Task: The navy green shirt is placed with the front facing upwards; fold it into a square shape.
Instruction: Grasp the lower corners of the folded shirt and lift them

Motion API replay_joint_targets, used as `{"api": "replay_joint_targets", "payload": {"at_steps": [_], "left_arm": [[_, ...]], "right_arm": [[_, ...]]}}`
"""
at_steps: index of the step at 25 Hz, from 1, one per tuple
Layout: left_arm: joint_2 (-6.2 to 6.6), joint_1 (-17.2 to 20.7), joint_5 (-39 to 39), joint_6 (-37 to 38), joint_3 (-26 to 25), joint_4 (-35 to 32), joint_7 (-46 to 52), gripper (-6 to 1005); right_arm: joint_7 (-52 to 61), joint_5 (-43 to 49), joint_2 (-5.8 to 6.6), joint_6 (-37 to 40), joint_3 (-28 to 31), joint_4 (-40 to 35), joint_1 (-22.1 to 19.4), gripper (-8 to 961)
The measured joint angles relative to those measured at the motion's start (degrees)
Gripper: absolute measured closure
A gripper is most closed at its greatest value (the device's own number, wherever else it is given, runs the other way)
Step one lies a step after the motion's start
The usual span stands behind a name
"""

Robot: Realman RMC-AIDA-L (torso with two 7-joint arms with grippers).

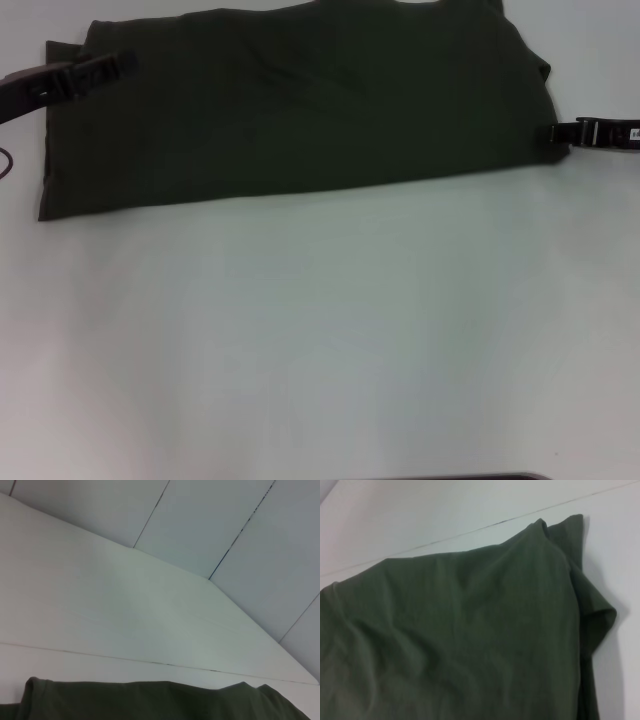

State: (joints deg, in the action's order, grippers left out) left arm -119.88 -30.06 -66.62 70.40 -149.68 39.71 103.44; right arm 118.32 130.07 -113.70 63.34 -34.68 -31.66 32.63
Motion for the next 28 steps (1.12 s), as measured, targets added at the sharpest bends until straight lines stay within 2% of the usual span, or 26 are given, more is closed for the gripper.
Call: {"api": "replay_joint_targets", "payload": {"at_steps": [3,8,16,21,24,25,26,28], "left_arm": [[0.04,0.1,0.0,0.0,0.0,0.0,0.0,199],[0.09,0.4,0.0,0.0,0.0,0.0,0.0,200],[0.52,0.9,0.3,0.0,0.0,-0.1,0.2,200],[1.80,2.1,2.5,1.7,0.1,0.1,2.0,201],[3.41,3.2,3.4,4.5,0.1,-0.1,3.8,202],[3.41,3.2,3.4,4.5,0.1,-0.1,3.8,202],[4.25,3.8,4.8,5.5,0.2,-0.3,5.7,202],[4.63,4.0,6.9,5.7,0.2,-0.3,7.3,203]], "right_arm": [[-0.2,0.1,0.55,0.0,0.0,1.2,0.5,562],[-0.2,0.1,0.71,0.0,0.0,1.5,0.6,806],[-0.2,-0.2,0.76,0.1,0.4,1.3,0.1,946],[-0.2,0.0,0.77,0.0,0.4,1.2,0.0,944],[-0.2,0.0,0.77,0.0,0.4,1.1,-0.1,943],[-0.2,0.0,0.77,0.1,0.4,1.0,-0.1,943],[-0.2,0.0,0.77,0.1,0.4,1.0,-0.2,943],[-0.2,0.0,0.77,0.3,0.4,0.9,-0.2,942]]}}
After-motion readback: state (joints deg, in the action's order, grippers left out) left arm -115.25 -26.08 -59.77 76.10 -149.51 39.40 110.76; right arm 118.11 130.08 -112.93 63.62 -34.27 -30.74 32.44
